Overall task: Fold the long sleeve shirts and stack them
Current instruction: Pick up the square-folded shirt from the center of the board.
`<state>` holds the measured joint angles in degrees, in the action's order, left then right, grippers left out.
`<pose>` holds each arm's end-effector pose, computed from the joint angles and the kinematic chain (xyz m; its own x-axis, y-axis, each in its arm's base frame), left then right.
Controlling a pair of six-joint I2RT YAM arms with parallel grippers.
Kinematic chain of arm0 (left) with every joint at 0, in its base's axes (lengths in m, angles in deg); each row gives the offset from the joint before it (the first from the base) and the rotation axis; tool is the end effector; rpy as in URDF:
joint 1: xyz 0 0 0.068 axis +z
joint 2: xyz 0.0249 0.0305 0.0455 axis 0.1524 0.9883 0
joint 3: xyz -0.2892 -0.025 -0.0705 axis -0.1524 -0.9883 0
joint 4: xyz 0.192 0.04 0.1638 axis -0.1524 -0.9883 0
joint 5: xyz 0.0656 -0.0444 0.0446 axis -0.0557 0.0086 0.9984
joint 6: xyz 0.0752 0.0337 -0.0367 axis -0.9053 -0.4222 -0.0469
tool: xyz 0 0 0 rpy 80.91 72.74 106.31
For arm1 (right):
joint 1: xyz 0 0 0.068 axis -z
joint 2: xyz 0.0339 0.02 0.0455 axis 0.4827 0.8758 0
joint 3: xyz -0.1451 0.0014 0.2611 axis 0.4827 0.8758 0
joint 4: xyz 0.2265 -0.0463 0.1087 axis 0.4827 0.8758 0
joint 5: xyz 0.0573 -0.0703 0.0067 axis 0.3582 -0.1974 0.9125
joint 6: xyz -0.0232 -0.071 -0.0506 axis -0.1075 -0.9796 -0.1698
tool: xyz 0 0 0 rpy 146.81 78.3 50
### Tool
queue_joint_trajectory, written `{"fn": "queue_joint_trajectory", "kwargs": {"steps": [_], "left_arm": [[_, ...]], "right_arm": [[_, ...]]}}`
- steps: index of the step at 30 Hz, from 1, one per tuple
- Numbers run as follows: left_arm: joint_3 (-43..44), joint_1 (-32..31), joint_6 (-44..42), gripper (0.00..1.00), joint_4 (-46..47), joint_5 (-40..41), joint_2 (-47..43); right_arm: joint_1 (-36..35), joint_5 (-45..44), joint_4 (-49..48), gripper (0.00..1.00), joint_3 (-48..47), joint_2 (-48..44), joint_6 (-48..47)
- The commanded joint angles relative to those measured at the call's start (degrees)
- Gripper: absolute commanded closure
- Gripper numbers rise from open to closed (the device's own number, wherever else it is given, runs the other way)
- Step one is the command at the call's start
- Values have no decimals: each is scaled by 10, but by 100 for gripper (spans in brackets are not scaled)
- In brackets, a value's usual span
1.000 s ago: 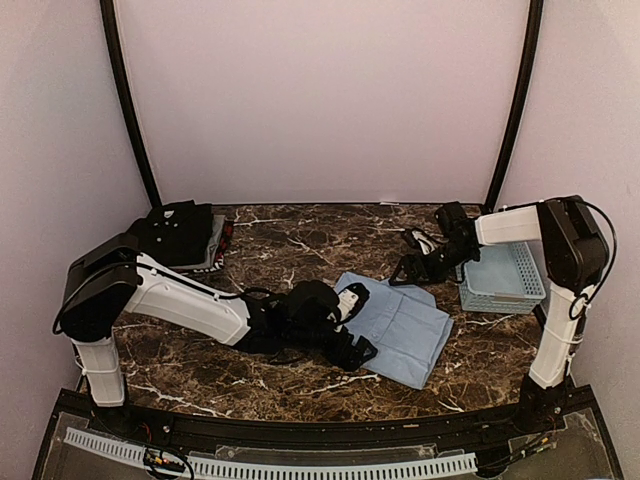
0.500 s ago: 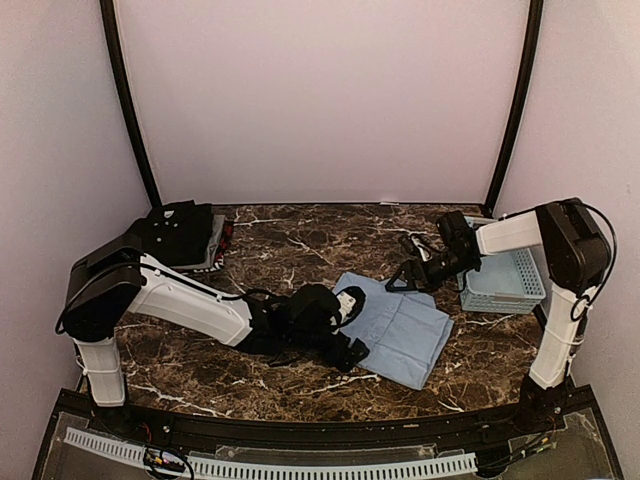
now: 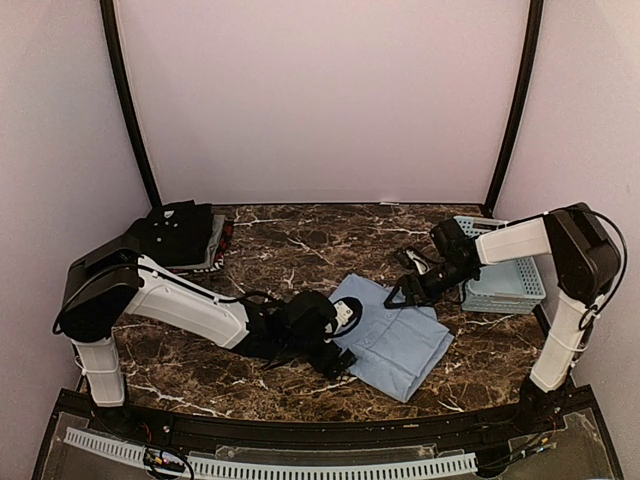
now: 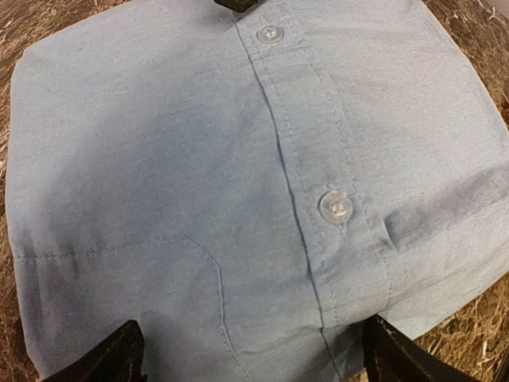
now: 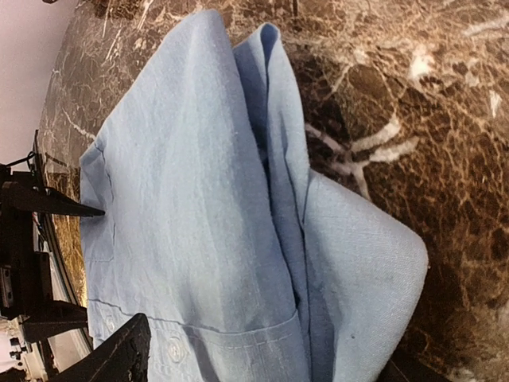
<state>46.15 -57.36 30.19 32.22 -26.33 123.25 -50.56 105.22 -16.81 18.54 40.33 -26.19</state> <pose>0.1841 -0.3901 0.1432 -0.4343 0.4996 -0.7495 0.7981 0.5992 -0.0631 0.3096 0.1786 0.1380 -0.8719 -0.3114 -0.3780 -0.4870 0.6330 0.6018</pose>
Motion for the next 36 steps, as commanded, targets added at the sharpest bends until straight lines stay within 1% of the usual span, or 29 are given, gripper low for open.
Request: {"fn": "queue_joint_trajectory", "kwargs": {"steps": [1,6,11,17,20,26,27,29,34,36], "left_arm": [[-29,-1,-51,6,-47,21,-30],[-39,-1,-75,6,-54,23,-36],[-30,-1,-74,6,-45,27,-35],[-22,-1,-77,6,-41,36,-31],[-24,-1,-80,6,-44,37,-31],[-40,-1,-88,6,-54,47,-36],[-44,-1,-88,6,-54,52,-37],[-48,-1,-89,6,-54,57,-40],[-51,0,-81,5,-44,79,-41],[-51,0,-74,5,-39,90,-44]], "right_arm": [[-3,-53,51,19,26,-19,24],[-3,-85,62,18,22,-28,30],[-1,-83,69,19,27,-28,27],[-21,-54,52,26,49,-30,41],[-33,-31,24,29,70,-30,54],[-47,14,-35,37,119,-31,72],[-47,21,-42,39,124,-31,74],[-48,32,-54,47,131,-30,76],[-48,87,-106,64,138,-17,86],[-47,100,-123,72,138,-10,91]]}}
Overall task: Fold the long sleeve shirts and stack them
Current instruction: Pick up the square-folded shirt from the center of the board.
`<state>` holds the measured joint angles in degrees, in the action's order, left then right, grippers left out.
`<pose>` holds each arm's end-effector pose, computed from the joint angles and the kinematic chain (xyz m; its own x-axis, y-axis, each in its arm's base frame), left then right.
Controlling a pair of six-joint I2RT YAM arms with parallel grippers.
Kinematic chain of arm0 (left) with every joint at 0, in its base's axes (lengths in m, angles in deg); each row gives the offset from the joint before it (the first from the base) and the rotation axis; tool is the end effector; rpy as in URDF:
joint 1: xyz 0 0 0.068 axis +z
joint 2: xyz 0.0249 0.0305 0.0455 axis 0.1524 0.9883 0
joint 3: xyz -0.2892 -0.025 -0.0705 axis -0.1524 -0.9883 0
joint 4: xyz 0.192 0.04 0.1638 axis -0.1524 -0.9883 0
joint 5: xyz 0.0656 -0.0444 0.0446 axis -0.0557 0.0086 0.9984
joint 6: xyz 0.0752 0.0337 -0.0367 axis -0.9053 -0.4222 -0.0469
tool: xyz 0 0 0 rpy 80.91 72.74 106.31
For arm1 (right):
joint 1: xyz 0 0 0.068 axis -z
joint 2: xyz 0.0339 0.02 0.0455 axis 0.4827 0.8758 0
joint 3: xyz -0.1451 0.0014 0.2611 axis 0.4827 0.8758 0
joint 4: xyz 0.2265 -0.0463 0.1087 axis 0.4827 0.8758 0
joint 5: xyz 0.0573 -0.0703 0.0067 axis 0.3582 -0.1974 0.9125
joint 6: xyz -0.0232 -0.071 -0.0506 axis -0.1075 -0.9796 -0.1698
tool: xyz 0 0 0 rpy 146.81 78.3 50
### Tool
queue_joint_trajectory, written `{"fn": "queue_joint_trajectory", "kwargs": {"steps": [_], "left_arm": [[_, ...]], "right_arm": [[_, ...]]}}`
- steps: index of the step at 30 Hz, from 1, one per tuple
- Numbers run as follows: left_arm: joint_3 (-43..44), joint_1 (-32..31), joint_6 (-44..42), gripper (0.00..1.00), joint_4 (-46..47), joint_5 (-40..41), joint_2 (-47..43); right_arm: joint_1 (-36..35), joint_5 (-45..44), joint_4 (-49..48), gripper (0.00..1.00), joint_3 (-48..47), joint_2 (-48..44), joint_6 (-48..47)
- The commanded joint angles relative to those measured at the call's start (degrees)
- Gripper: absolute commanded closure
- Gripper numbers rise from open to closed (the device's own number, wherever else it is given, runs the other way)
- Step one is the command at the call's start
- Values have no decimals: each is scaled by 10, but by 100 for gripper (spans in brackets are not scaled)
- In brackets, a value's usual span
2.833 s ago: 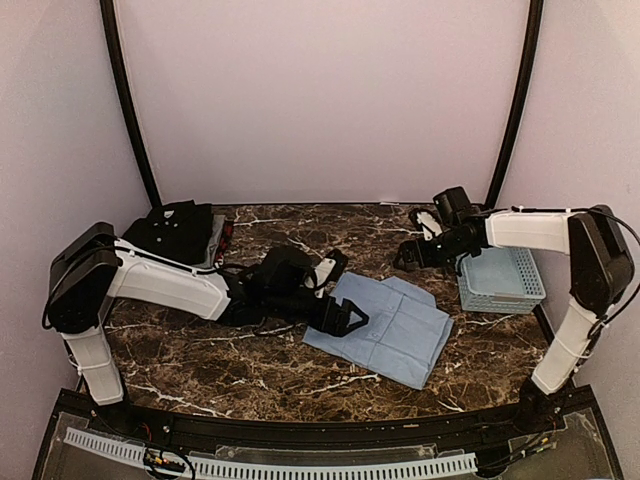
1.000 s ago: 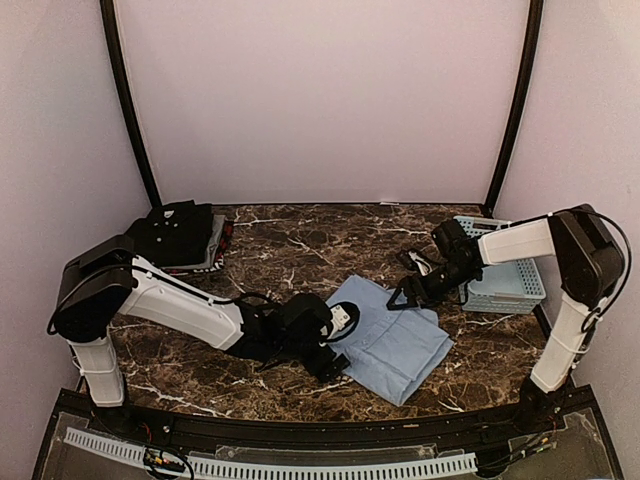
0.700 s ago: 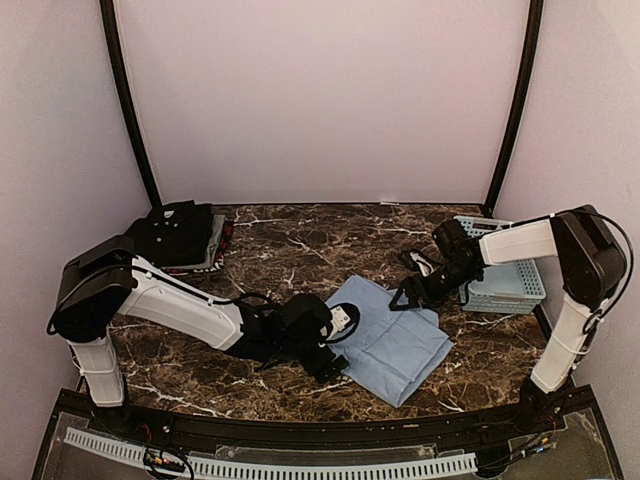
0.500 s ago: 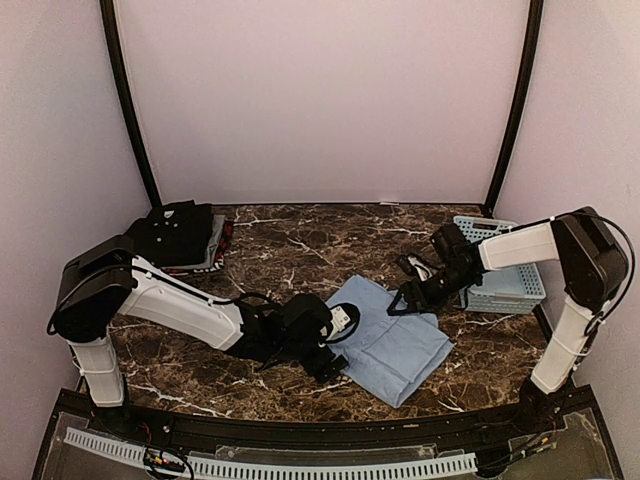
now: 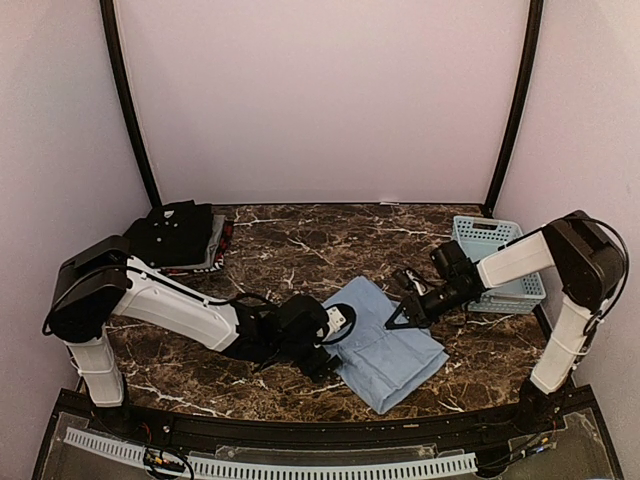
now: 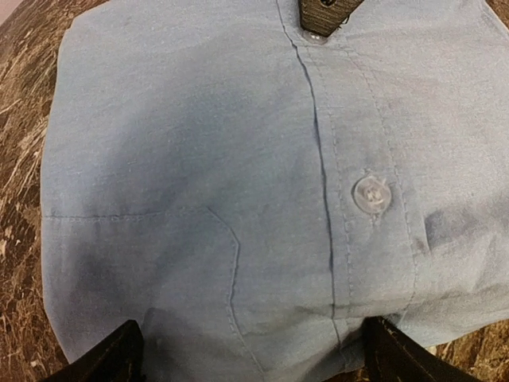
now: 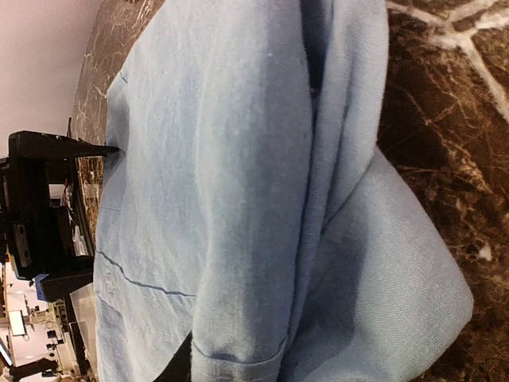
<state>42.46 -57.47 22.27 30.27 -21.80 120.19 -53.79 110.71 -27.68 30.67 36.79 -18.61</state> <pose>0.1803 -0.3680 0.1414 -0.3304 0.6056 -0.7239 0.8176 0.5669 0.1011 0.2631 0.1853 0.1194 -0.9031 -0.2844 -0.3217 -0.4289 0.5653 0.7046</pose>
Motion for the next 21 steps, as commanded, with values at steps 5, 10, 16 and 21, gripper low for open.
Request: {"fn": "queue_joint_trajectory", "kwargs": {"steps": [5,10,16,21], "left_arm": [[-19,4,20,4,-6,66,-48],[-27,11,34,1,0,91,-116],[5,30,63,1,-60,93,-199],[31,93,125,1,-120,48,-255]], "right_arm": [[-1,67,-42,100,16,-9,42],[17,8,62,100,-26,-104,40],[53,-208,257,100,-134,-234,21],[59,-417,407,100,-271,-271,7]]}}
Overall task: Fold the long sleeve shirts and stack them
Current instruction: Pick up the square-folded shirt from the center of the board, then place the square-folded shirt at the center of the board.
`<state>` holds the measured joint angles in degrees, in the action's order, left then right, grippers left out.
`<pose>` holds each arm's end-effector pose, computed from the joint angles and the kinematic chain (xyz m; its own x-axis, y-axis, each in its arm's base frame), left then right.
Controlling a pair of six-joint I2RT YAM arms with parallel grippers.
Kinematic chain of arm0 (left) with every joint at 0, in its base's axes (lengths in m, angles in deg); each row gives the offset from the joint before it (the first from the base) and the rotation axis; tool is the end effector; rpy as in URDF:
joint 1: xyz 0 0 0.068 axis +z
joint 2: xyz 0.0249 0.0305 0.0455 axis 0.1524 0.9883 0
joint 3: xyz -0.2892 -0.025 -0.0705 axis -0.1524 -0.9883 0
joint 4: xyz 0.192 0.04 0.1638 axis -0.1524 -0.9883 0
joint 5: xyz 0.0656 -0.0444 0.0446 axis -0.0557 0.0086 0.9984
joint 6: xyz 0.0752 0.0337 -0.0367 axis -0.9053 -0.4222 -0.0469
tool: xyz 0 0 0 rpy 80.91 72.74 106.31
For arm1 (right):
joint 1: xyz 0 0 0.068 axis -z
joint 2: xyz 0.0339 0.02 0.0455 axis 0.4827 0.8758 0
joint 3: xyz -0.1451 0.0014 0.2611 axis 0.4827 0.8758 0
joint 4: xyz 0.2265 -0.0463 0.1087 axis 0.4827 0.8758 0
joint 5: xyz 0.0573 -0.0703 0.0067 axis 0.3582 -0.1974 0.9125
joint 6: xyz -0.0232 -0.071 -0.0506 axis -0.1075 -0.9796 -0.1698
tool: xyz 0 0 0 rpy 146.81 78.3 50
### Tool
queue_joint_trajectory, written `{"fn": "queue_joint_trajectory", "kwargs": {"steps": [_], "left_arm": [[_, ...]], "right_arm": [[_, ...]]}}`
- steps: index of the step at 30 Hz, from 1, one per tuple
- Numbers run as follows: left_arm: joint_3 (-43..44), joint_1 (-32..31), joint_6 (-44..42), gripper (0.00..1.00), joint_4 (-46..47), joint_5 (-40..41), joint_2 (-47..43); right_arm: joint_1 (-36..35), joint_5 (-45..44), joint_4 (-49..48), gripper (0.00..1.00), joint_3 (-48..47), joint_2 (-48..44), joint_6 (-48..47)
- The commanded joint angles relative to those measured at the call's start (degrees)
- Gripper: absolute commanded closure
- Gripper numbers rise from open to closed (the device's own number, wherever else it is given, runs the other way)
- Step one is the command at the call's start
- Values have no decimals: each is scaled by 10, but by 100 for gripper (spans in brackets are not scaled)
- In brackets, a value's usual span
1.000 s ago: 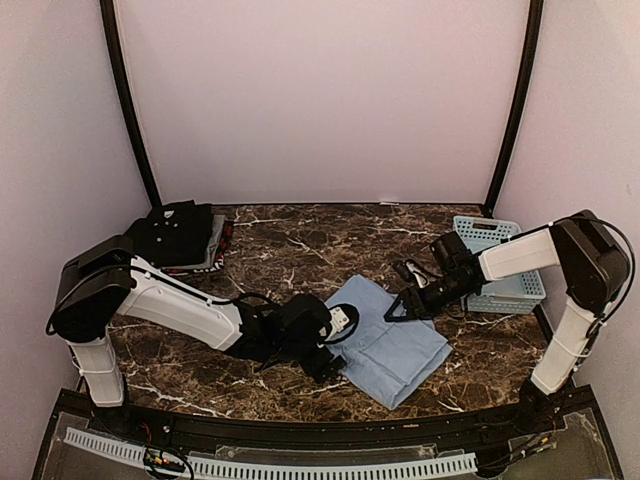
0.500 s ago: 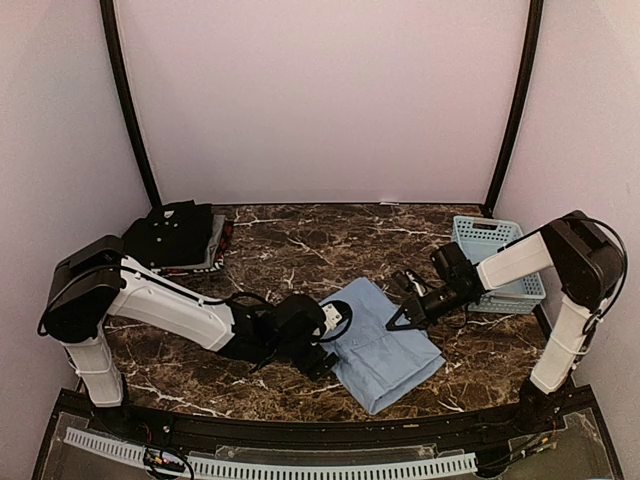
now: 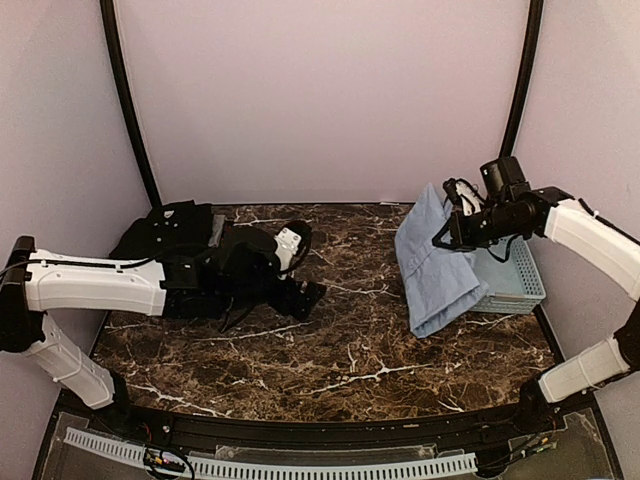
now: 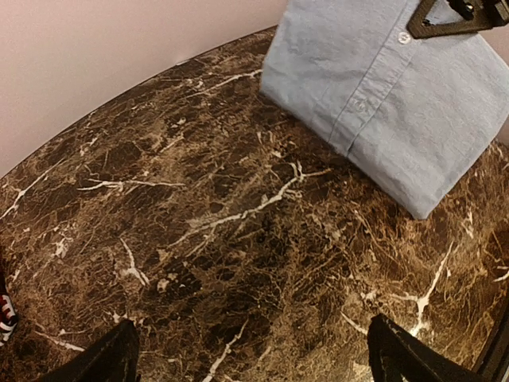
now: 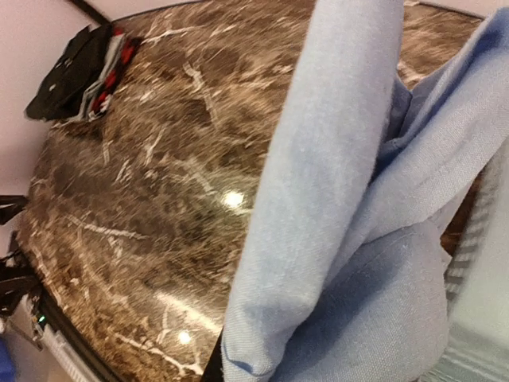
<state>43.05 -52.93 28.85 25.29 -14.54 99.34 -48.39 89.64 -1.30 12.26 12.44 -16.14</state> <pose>0.1975 -0.3106 0.2714 -0.3380 0.2817 -0.8980 0.6448 0.7643 -0.0029 0.2691 0.1303 0.2936 -0.8013 -0.0745 -0.5936 -0.4014 0.8027 0.4411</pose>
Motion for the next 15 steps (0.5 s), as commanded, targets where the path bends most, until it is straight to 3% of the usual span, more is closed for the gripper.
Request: {"fn": "queue_joint_trajectory", "kwargs": {"steps": [1,7,15], "left_arm": [[26,57,76,1,-76,-36,-59],[37,89,93,1,-114,-7,-80],[52,110,127,1,-153,12,-63]], "right_arm": [[4,-237,172,100,-121,-26,-18],[-16,-396,239,100,-221,6,-11],[-147,-515,282,100,-266,94,43]]}}
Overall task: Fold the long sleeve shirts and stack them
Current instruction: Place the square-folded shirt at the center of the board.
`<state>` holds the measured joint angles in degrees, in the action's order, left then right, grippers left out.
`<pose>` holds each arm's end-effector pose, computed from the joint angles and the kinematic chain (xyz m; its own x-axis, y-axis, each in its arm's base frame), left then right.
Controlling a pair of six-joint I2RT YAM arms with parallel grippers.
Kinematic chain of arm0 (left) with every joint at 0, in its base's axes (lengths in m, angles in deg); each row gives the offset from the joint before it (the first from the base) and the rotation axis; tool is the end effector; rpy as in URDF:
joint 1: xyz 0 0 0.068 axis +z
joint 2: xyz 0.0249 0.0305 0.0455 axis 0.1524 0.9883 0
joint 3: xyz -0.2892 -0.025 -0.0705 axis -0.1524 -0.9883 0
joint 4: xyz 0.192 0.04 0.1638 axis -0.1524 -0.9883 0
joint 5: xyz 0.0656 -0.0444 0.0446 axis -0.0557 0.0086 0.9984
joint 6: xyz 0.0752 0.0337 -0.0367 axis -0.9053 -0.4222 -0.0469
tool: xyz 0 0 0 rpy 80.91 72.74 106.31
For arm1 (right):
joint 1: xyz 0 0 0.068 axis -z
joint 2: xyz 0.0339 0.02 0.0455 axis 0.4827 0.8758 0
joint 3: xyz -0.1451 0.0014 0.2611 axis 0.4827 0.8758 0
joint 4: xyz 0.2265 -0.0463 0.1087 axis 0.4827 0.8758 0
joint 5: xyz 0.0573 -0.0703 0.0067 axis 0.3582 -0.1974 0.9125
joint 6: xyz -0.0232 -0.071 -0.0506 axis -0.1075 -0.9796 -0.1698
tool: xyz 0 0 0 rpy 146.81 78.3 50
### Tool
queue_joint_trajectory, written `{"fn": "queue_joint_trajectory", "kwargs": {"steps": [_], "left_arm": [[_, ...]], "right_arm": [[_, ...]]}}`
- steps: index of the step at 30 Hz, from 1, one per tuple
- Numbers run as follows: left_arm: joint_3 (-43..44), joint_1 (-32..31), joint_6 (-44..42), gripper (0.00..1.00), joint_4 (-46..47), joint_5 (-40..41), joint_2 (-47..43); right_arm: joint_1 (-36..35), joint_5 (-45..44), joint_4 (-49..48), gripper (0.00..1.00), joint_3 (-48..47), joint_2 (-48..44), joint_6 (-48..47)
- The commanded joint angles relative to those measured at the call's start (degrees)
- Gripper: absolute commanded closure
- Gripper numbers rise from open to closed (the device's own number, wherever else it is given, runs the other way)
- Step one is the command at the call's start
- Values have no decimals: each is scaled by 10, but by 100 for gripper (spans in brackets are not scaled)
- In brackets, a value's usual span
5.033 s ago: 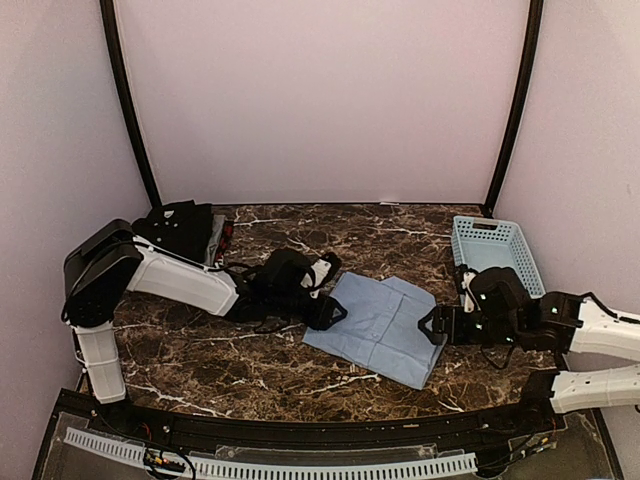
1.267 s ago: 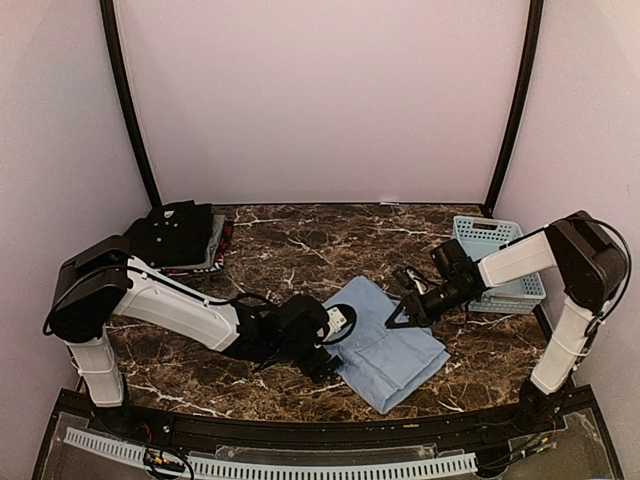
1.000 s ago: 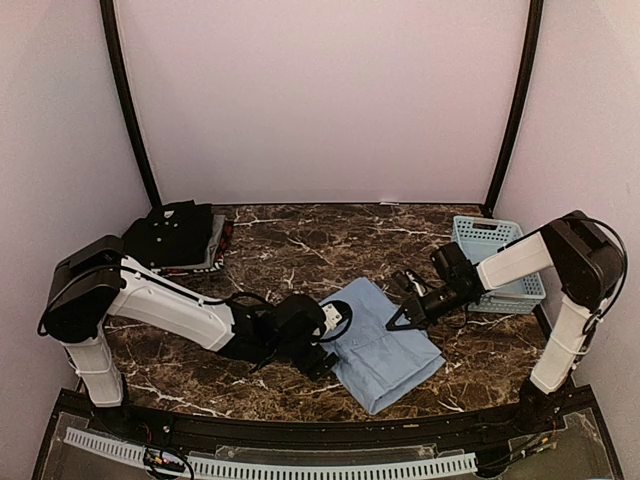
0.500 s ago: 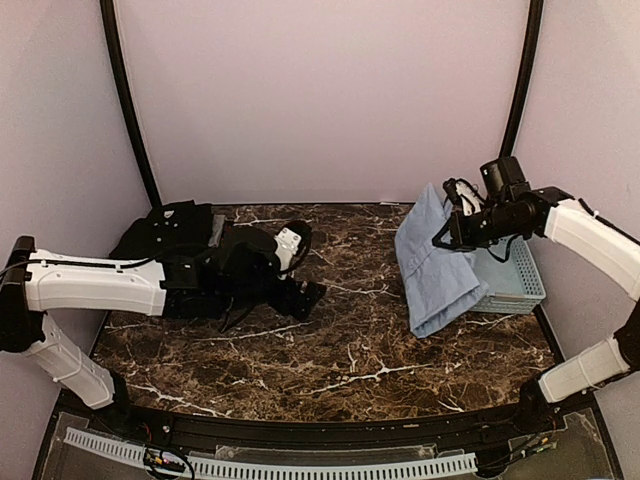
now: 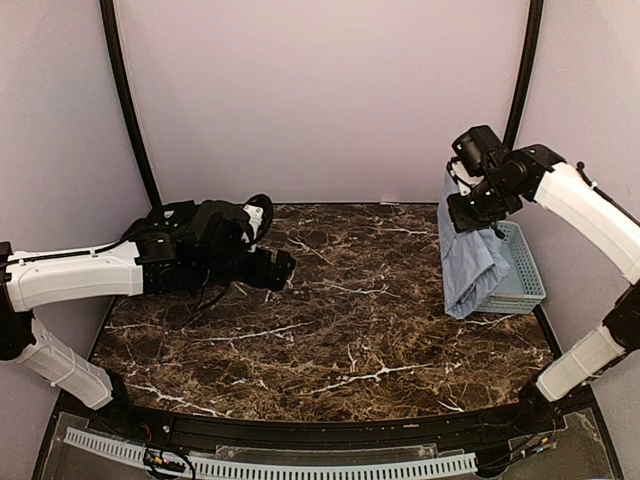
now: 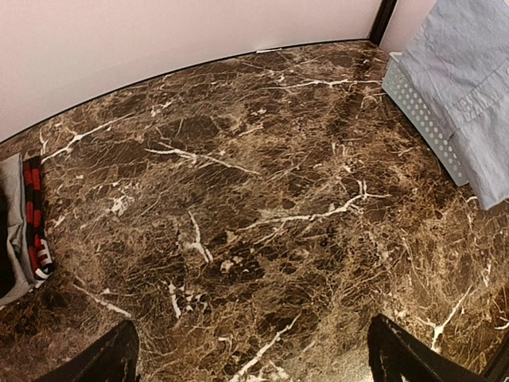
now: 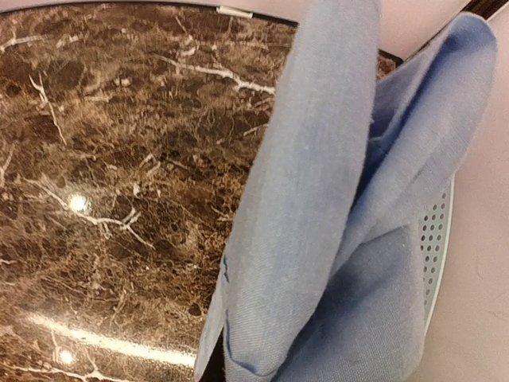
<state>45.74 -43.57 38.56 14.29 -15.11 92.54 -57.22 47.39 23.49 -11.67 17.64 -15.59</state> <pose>0.2271 -0.2520 0.3030 -0.4769 0.0948 -0.8738 0.4454 0.8832 -0.1472 0.2739 0.1193 0.3650 -0.7554 -0.1636 -0.6345 -0.1219 0.9865 -0.1093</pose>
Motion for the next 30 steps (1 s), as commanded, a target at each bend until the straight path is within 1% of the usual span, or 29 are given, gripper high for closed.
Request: {"fn": "queue_joint_trajectory", "kwargs": {"steps": [1,5,9,12,14,19,22,26,30], "left_arm": [[28,23,38,1,-47,19,6],[27,48,60,1,-65,15,10],[21,70,66,1,-77,5,11],[15,81,64,1,-81,2,11],[9,91,63,1,-83,-1,10],[1,118,64,1,-88,-9,17],[1,132,64,1,-93,-6,24],[0,156,64,1,-97,-7,31],[2,174,56,1,-96,-7,32]], "right_arm": [[-77,-103,42,100,-33,54,50],[-164,-154,88,100,-63,124,111],[-247,-181,131,100,-93,208,167],[-302,-191,160,100,-138,270,195],[-335,-194,181,100,-179,312,204],[-399,-169,183,100,-264,395,197],[-421,-155,183,94,-301,435,200],[-449,-137,182,81,-336,479,202],[-477,-122,171,67,-359,499,203]]}}
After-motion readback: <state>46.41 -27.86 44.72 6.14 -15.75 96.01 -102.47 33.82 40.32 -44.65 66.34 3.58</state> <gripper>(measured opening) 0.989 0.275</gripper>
